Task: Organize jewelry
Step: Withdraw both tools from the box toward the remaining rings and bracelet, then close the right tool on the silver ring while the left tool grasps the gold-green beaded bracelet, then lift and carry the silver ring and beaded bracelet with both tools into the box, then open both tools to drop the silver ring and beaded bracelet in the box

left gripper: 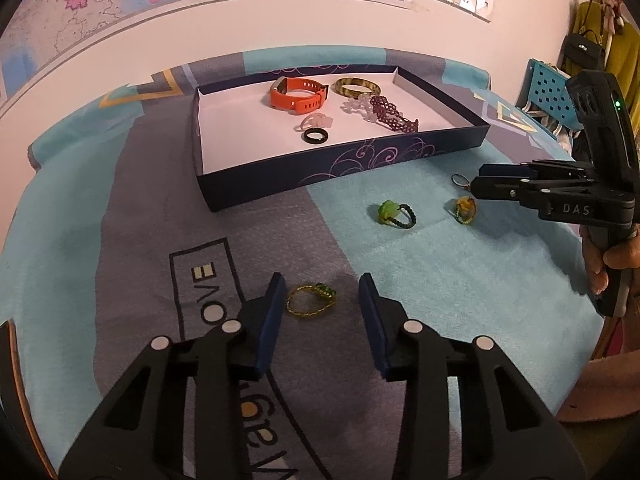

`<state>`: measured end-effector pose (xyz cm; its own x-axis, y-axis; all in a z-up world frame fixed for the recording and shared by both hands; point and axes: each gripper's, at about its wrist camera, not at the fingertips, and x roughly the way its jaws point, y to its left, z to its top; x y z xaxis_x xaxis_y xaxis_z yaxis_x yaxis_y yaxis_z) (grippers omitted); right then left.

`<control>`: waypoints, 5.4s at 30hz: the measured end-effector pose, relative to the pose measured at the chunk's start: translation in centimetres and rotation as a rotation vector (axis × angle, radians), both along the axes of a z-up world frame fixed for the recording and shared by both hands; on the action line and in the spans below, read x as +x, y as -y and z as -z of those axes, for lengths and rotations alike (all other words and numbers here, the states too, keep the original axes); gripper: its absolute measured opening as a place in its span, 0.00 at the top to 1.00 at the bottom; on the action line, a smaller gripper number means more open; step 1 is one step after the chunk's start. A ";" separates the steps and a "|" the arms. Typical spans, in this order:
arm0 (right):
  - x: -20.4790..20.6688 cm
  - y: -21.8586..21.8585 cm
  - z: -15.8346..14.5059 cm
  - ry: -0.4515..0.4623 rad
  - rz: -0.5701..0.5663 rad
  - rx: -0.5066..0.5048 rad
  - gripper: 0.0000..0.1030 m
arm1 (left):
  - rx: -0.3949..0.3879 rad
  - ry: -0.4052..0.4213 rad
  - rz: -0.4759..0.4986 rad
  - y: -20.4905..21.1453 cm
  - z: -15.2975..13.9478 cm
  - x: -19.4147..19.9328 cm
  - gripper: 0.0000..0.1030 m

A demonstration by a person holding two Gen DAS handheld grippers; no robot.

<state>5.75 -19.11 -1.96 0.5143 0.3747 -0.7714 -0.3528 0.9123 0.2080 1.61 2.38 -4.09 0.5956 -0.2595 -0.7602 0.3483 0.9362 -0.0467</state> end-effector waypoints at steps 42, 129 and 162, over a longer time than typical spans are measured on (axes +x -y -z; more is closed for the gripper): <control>0.2 -1.4 -0.3 0.027 -0.029 -0.042 0.86 | -0.012 0.003 0.004 0.3 -0.2 0.1 0.79; 8.0 -2.4 -1.6 0.069 -0.024 -0.022 0.86 | -0.039 0.051 -0.024 3.6 -2.8 10.8 0.80; 9.1 -2.9 -0.3 0.034 0.007 -0.058 0.83 | -0.039 0.000 -0.034 4.0 -1.4 12.0 0.76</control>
